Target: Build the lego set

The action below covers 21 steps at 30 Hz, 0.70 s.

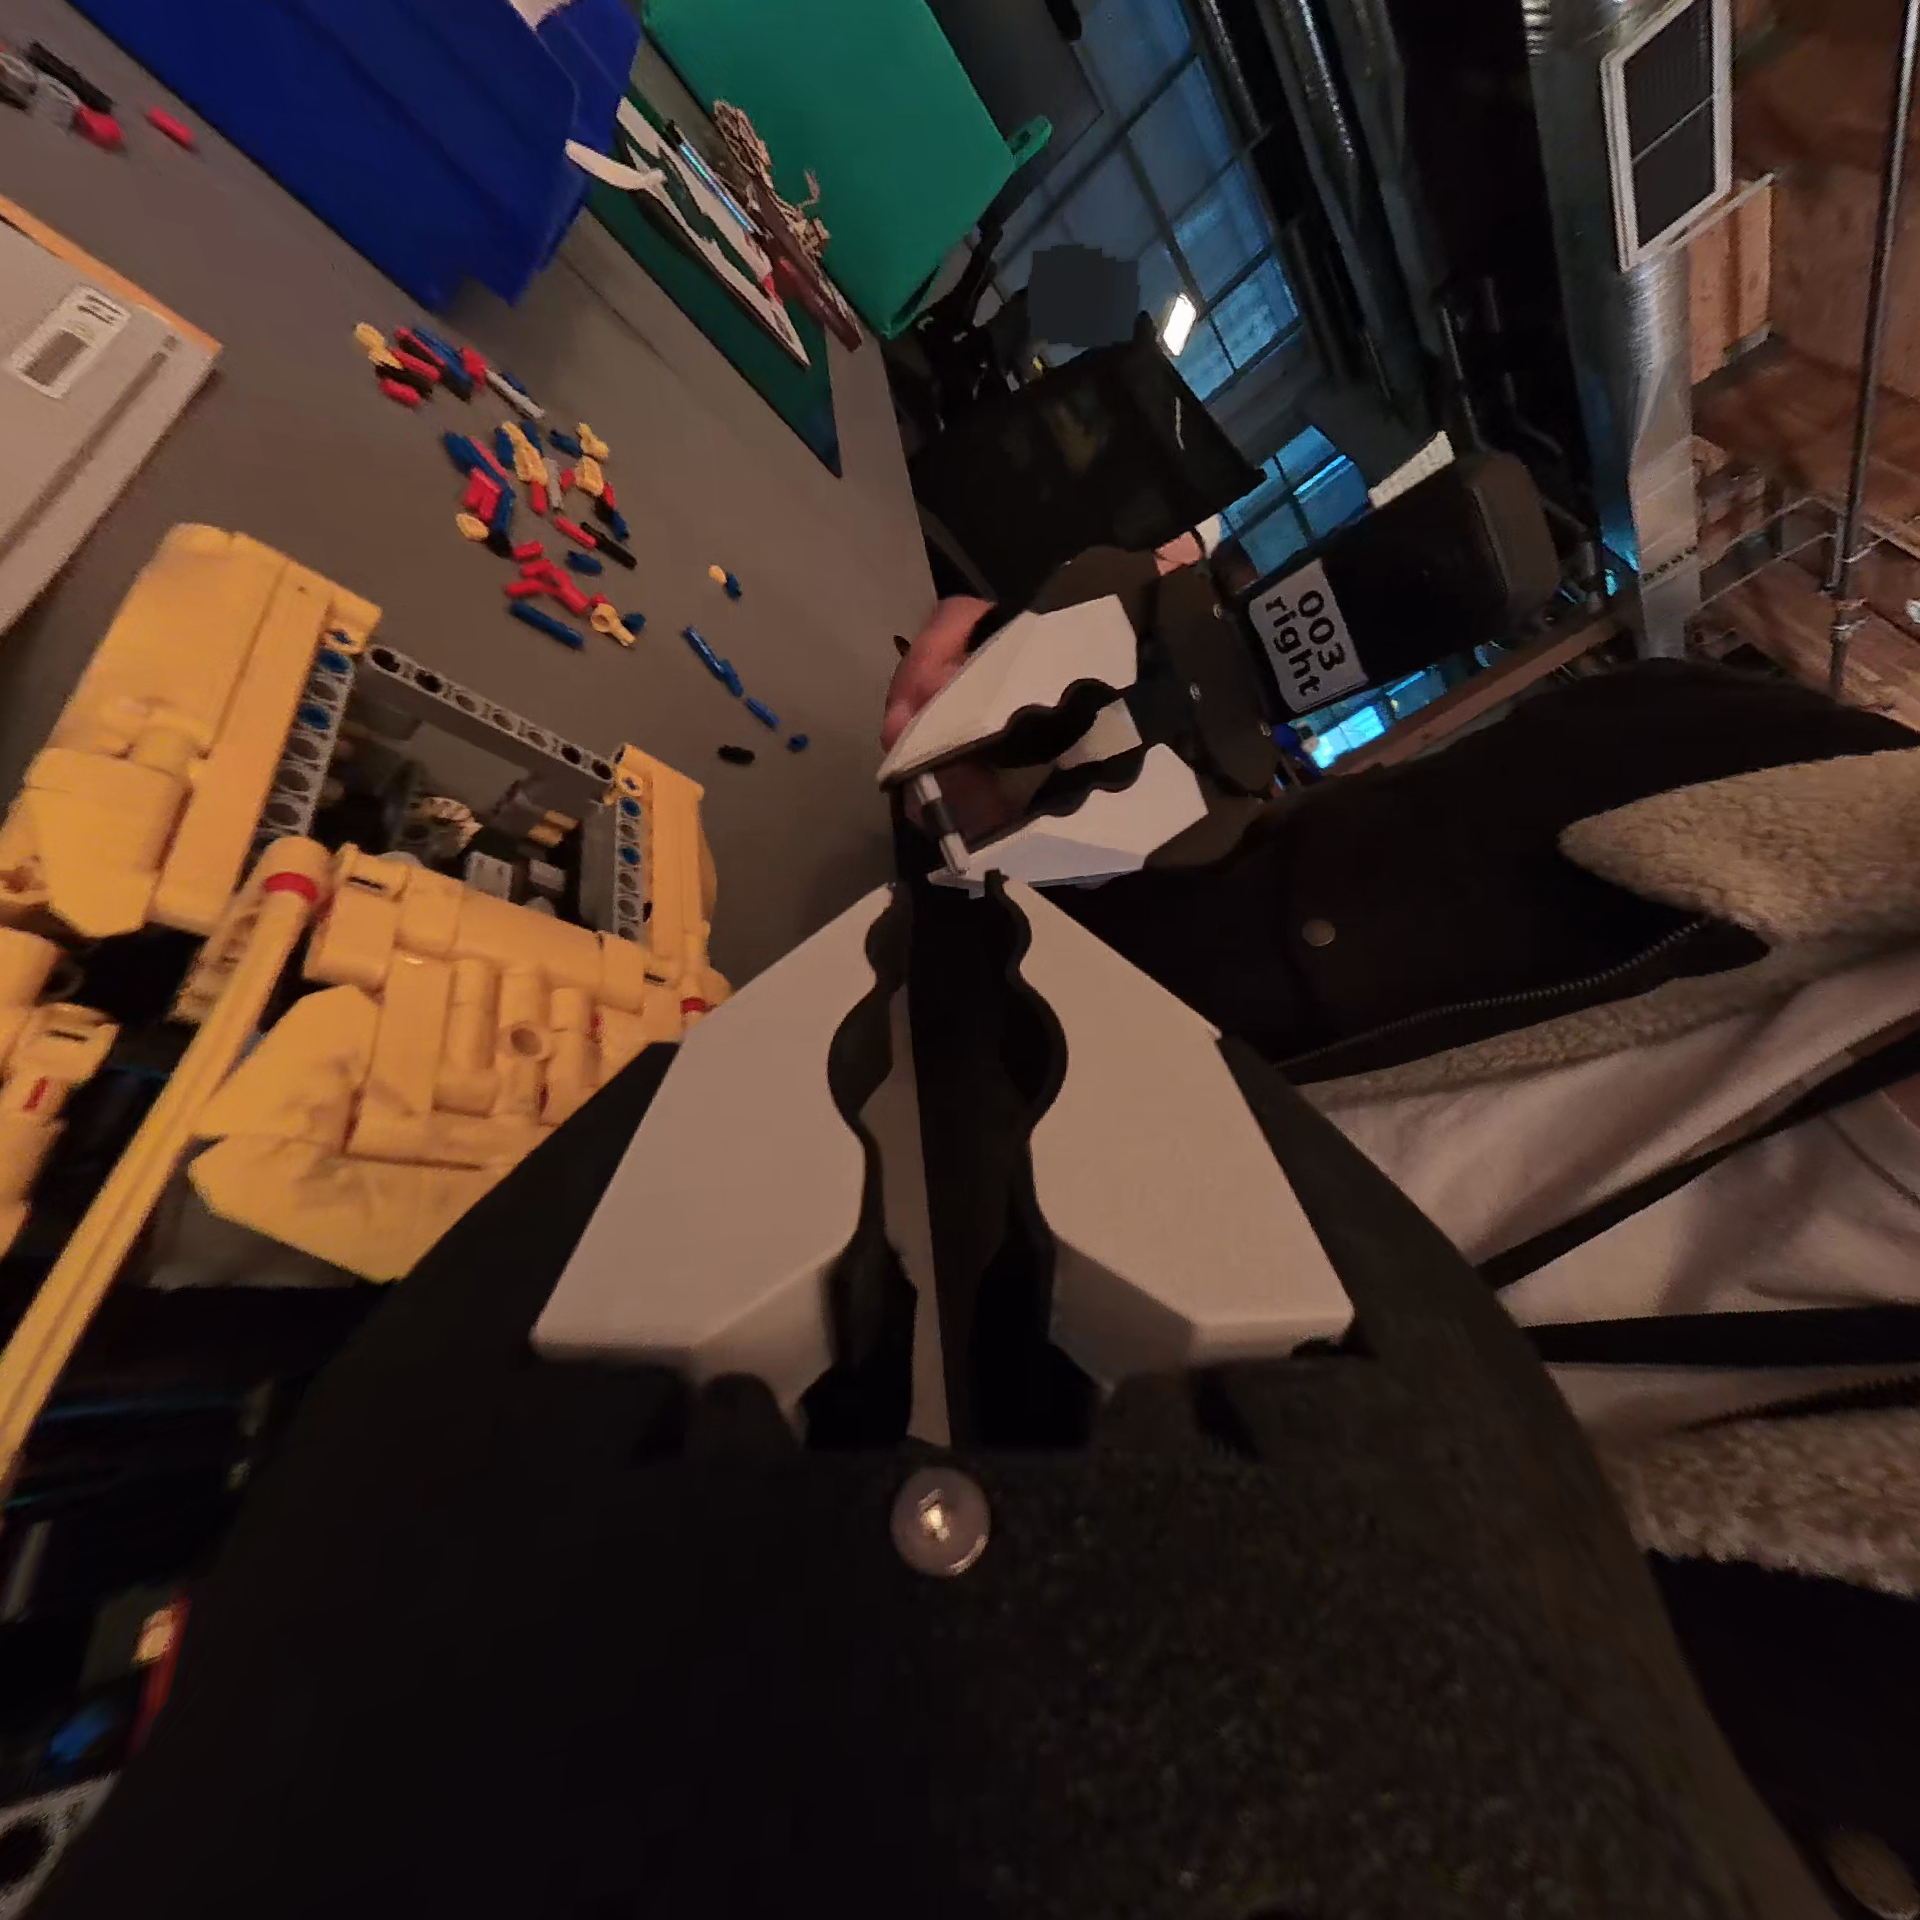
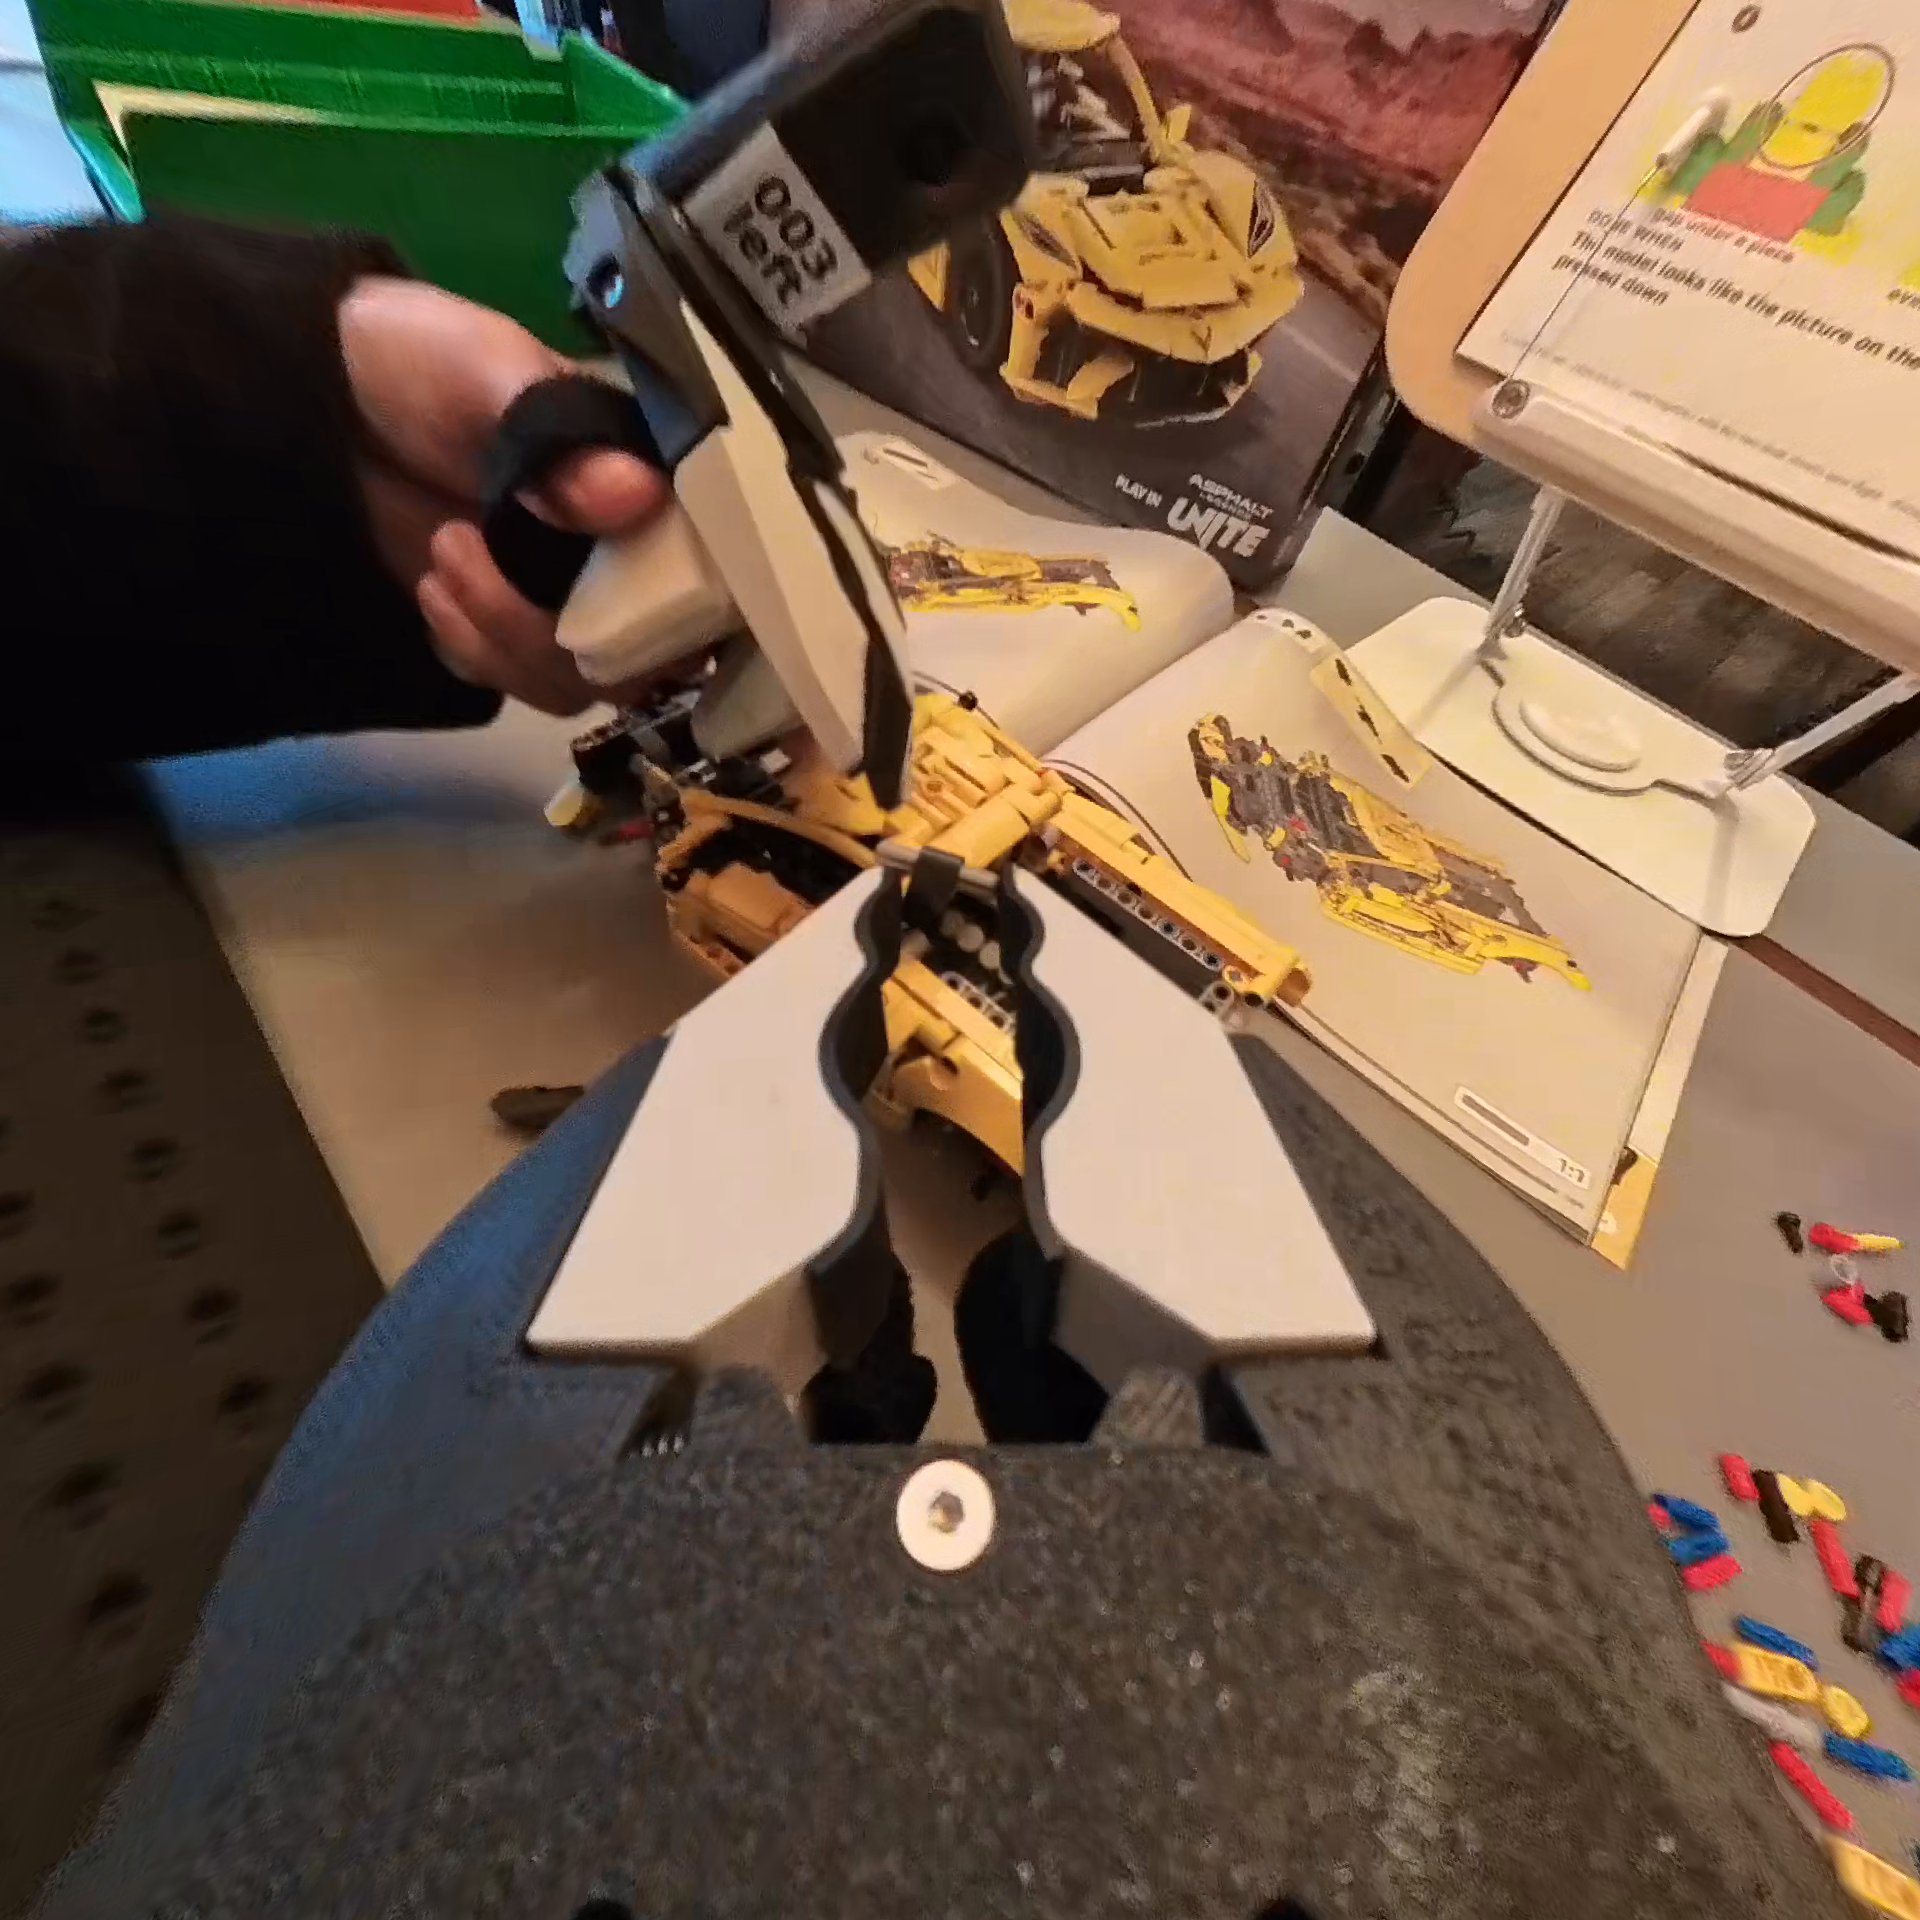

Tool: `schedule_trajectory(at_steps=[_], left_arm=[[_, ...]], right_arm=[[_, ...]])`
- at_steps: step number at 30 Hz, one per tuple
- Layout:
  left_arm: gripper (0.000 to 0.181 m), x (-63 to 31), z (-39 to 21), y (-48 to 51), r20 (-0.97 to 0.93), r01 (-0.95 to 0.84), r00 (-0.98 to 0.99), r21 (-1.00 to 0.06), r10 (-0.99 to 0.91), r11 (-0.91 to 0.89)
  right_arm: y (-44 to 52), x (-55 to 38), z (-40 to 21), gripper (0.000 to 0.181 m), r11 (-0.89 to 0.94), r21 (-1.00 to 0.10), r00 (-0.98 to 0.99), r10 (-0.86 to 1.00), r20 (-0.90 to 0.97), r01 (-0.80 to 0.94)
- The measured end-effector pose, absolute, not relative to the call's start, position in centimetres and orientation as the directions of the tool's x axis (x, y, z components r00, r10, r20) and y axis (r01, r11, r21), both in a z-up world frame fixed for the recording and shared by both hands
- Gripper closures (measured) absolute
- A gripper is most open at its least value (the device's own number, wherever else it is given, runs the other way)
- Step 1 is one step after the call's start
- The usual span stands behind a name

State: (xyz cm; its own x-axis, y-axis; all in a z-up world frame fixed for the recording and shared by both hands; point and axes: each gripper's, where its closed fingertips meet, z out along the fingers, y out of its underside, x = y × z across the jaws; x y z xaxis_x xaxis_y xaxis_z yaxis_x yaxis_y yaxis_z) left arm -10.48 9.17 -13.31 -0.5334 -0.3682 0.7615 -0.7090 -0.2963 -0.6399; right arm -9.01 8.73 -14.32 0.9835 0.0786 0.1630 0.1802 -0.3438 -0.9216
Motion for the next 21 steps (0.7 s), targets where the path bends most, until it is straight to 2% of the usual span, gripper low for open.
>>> schedule_trajectory(at_steps=[3,11,21], left_arm=[[0.168,-10.46,-13.15,8.43,0.771,-0.713,-0.54,-0.632,-0.337,-0.303],[0.171,-10.4,-13.29,8.04,0.782,-0.722,-0.532,-0.619,-0.324,-0.308],[0.178,-10.31,-13.55,8.07,0.781,-0.723,-0.528,-0.619,-0.334,-0.307]], right_arm=[[9.02,-9.17,-13.94,0.165,-0.325,-0.93,0.985,0.056,0.164,0.174],[9.22,-9.18,-13.88,0.165,-0.329,-0.9,0.955,0.019,0.297,0.287],[9.17,-9.38,-13.99,0.164,-0.314,-0.899,0.95,0.032,0.31,0.304]])
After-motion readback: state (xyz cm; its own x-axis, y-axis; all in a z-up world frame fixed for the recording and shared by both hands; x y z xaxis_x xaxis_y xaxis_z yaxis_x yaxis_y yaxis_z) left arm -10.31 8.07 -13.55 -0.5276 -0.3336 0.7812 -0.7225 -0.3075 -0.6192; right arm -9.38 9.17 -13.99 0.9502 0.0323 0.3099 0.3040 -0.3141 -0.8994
